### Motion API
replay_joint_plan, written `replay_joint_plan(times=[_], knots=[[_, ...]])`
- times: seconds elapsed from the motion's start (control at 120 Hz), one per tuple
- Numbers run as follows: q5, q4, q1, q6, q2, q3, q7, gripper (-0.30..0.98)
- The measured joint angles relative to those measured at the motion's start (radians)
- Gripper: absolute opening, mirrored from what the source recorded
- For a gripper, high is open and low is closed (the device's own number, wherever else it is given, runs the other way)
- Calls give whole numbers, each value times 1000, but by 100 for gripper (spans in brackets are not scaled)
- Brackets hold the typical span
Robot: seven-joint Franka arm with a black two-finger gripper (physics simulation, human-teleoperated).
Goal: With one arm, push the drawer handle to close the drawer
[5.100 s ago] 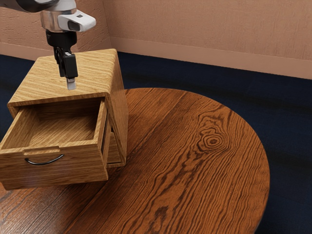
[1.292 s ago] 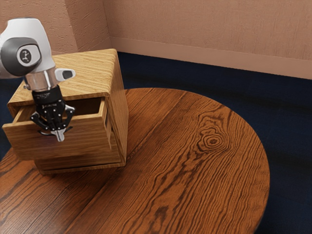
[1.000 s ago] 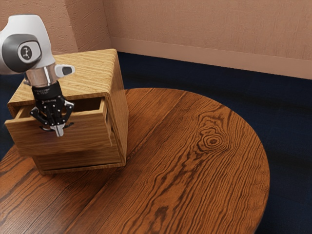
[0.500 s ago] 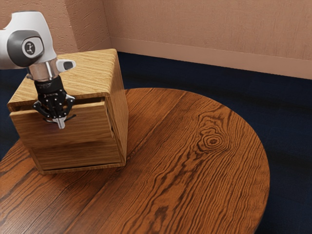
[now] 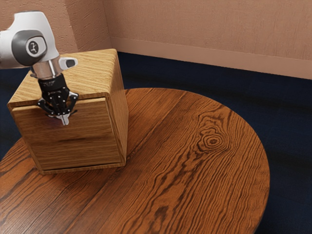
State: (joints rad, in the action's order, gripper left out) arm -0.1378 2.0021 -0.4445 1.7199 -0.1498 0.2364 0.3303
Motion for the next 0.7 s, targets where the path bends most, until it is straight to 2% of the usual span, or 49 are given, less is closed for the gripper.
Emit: replay_joint_plan(times=[0.383, 0.45, 0.533, 0.633, 0.7], knots=[[2, -29, 10, 35, 38, 1, -7, -11], [1, -28, 12, 39, 26, 0, -8, -5], [5, -18, -11, 33, -63, 2, -9, -9], [0, -5, -16, -42, -291, 3, -25, -10], [-7, -92, 18, -130, -360, 19, -77, 5]])
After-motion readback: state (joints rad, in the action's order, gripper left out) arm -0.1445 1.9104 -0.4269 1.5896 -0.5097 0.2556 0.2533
